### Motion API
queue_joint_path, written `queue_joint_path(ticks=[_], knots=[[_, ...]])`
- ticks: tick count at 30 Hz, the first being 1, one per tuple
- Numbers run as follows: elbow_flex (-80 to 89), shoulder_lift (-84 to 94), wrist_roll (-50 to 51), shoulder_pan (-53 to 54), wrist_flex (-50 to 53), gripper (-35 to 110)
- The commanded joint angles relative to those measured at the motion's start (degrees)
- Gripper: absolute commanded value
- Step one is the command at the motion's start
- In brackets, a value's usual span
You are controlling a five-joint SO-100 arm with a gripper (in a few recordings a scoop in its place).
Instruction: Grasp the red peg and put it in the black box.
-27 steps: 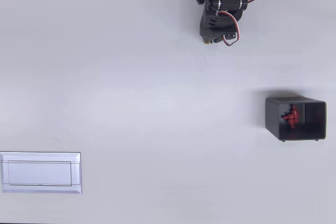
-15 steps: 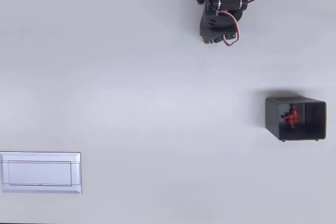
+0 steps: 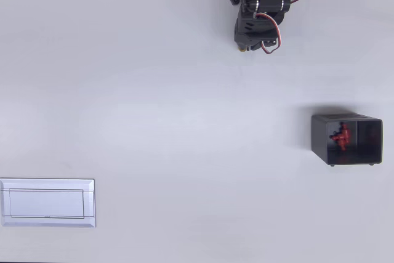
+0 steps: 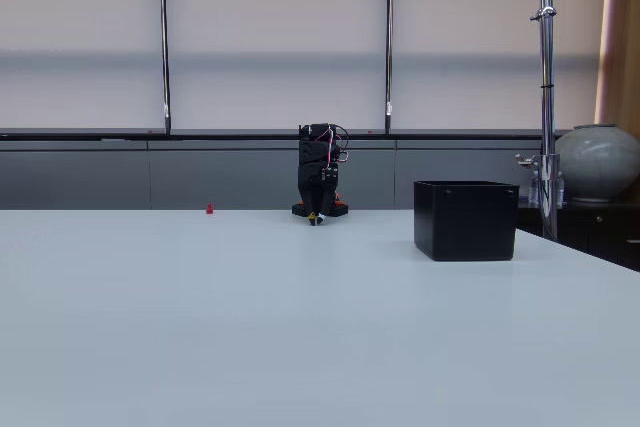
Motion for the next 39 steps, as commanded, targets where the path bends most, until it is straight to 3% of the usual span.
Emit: queue_joint_path(ticks=[1, 25, 30, 32, 39], knots=[[0.53, -2.11, -0.79, -0.26, 1.67, 0], [0.53, -2.11, -0.44, -1.58, 1.67, 3], [0.53, -1.05, 11.25, 3.25, 2.11, 3], [0.53, 1.67, 17.40, 5.63, -1.32, 3], [0.53, 19.86, 15.73, 17.05, -20.04, 0]])
